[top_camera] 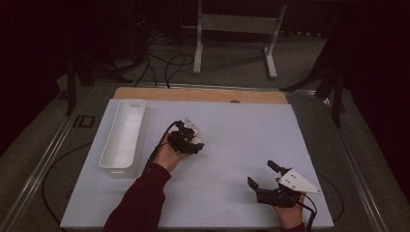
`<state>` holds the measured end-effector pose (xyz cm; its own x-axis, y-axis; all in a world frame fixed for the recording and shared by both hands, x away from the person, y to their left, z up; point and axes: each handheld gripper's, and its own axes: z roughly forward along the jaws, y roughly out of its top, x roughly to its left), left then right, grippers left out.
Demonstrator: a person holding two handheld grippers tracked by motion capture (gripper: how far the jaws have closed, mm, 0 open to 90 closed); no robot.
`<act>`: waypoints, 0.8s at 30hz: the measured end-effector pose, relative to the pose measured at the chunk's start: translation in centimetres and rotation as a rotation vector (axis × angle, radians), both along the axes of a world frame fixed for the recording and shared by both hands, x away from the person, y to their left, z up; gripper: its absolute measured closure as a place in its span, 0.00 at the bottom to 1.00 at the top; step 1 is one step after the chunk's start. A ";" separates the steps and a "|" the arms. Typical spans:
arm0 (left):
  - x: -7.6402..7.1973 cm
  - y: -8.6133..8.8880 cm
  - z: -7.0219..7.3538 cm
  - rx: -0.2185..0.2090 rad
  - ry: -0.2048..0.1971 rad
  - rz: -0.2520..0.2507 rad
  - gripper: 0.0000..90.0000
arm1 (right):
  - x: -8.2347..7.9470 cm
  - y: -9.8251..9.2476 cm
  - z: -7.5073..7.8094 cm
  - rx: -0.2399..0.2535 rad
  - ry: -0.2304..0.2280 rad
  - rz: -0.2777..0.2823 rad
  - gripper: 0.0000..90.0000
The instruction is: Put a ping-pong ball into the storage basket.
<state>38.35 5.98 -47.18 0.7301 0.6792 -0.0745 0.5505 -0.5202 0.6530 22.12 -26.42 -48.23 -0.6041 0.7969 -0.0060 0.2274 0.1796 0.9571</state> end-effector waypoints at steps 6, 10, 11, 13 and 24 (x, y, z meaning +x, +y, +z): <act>-0.1 0.4 0.5 -0.004 -0.001 0.011 0.57 | 0.0 0.0 0.0 0.000 0.001 -0.001 0.09; -0.2 0.6 1.0 -0.016 -0.002 0.023 0.57 | 0.0 0.0 0.0 -0.001 0.001 0.000 0.09; -0.3 0.6 1.0 -0.020 -0.001 0.028 0.57 | 0.0 0.0 0.0 0.001 0.000 0.000 0.09; -0.3 0.7 1.1 -0.020 -0.001 0.029 0.57 | 0.0 0.0 0.0 0.001 0.001 0.001 0.09; -0.4 1.2 1.8 -0.028 -0.003 0.046 0.57 | 0.0 0.0 0.0 0.000 0.000 0.001 0.09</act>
<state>37.95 7.15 -45.38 0.6982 0.7100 -0.0920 0.5719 -0.4758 0.6683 22.13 -26.40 -48.25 -0.6049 0.7963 -0.0062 0.2272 0.1800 0.9571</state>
